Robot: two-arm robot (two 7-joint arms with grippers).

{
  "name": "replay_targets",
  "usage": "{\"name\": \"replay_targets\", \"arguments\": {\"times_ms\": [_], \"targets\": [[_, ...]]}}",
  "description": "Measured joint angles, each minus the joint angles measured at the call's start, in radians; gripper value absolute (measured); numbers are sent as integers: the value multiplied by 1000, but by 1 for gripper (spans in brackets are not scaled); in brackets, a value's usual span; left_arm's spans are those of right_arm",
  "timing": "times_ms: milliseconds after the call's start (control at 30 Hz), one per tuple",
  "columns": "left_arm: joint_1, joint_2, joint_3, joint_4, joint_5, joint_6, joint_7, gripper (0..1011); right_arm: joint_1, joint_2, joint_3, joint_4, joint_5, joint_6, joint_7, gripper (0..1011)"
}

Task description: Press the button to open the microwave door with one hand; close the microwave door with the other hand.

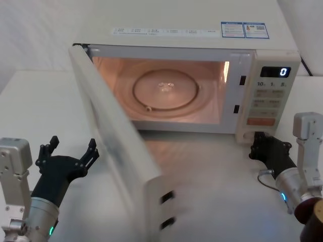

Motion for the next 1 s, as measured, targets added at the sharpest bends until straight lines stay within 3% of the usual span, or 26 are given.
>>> {"name": "replay_targets", "arguments": {"times_ms": [567, 967, 1000], "targets": [[0, 0, 0, 0, 0, 0, 0, 1001, -120, 62, -8, -161, 13, 17, 42, 0], [0, 0, 0, 0, 0, 0, 0, 1001, -180, 146, -26, -242, 38, -4, 121, 0], [0, 0, 0, 0, 0, 0, 0, 1001, -190, 169, -34, -255, 44, -10, 141, 0]]}}
